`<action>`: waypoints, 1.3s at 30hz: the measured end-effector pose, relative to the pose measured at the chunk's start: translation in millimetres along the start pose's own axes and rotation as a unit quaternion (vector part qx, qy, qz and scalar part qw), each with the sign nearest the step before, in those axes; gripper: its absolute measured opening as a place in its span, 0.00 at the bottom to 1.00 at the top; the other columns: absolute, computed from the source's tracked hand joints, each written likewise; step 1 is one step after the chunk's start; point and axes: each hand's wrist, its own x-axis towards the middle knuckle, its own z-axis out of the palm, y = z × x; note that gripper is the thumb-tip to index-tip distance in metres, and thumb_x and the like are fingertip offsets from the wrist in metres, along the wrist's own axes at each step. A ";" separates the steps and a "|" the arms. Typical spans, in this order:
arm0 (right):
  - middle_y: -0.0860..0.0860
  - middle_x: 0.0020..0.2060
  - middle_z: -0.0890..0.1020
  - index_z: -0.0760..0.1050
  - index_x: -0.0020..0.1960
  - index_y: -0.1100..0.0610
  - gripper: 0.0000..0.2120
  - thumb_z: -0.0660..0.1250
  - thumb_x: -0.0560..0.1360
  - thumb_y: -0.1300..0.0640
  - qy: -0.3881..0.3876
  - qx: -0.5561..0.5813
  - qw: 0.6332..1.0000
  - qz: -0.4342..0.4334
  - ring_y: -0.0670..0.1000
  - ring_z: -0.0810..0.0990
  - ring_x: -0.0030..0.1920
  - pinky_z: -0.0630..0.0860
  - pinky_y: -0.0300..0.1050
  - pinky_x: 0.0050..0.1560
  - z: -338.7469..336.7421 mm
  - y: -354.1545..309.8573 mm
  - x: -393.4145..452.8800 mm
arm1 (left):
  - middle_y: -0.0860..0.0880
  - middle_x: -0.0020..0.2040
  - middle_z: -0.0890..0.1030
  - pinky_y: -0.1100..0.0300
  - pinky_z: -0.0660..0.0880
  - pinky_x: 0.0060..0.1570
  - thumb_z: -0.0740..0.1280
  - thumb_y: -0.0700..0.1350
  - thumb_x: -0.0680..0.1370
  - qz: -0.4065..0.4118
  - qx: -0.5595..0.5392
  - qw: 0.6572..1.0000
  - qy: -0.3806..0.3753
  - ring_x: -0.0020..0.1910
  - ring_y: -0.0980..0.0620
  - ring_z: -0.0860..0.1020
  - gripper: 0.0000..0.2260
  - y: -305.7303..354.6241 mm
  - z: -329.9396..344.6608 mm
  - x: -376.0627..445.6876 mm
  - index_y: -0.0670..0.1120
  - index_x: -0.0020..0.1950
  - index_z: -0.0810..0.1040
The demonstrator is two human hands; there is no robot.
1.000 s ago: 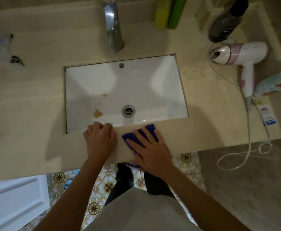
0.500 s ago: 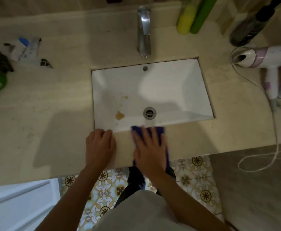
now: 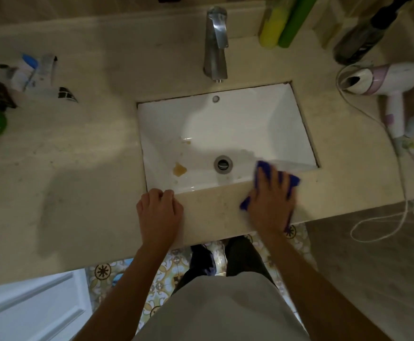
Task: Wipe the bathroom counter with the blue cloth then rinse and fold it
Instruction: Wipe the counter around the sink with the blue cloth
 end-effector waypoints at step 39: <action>0.59 0.72 0.73 0.71 0.74 0.55 0.25 0.57 0.78 0.52 0.036 0.044 0.997 -0.060 0.63 0.70 0.73 0.65 0.65 0.70 -4.7 189.5 88.4 | 0.56 0.51 0.81 0.60 0.70 0.46 0.56 0.67 0.74 0.058 -0.104 0.970 -0.213 0.51 0.53 0.77 0.21 170.5 31.8 50.1 0.55 0.53 0.80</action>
